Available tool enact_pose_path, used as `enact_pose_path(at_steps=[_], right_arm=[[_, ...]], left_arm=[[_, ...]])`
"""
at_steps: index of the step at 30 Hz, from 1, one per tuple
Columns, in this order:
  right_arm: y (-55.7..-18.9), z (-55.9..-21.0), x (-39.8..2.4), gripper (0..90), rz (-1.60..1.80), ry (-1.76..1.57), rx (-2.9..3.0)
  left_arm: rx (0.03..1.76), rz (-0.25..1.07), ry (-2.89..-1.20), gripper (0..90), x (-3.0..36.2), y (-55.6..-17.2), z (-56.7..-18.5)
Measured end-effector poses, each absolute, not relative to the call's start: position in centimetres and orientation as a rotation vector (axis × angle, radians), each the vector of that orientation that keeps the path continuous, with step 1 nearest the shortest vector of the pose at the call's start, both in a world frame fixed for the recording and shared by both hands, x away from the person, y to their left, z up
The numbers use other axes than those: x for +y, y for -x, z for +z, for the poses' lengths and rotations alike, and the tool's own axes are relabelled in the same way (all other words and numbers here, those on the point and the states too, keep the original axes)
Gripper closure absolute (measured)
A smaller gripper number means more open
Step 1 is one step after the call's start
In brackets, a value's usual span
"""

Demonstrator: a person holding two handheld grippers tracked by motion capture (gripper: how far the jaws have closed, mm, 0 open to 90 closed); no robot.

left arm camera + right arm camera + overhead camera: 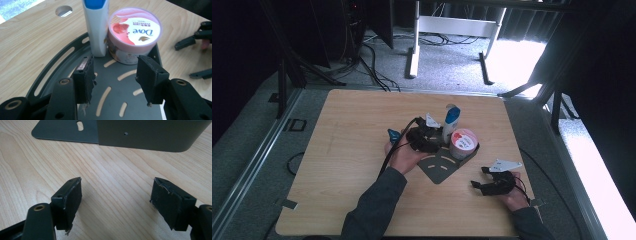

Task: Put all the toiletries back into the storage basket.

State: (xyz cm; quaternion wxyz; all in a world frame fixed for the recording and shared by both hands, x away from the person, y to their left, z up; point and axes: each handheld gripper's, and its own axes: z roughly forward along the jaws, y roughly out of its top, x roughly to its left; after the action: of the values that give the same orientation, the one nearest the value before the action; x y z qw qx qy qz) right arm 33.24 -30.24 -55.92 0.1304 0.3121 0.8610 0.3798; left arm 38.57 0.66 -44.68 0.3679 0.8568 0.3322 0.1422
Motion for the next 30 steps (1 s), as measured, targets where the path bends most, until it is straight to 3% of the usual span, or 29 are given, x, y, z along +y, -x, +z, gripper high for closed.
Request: enact_pose_path(at_steps=[30], right_arm=[[-33.2, -55.9, -30.2, 24.6, 1.093, -0.900, 2.499]], left_arm=[[0.837, 0.371, -2.216, 51.0, 3.3, -36.1, -45.3]])
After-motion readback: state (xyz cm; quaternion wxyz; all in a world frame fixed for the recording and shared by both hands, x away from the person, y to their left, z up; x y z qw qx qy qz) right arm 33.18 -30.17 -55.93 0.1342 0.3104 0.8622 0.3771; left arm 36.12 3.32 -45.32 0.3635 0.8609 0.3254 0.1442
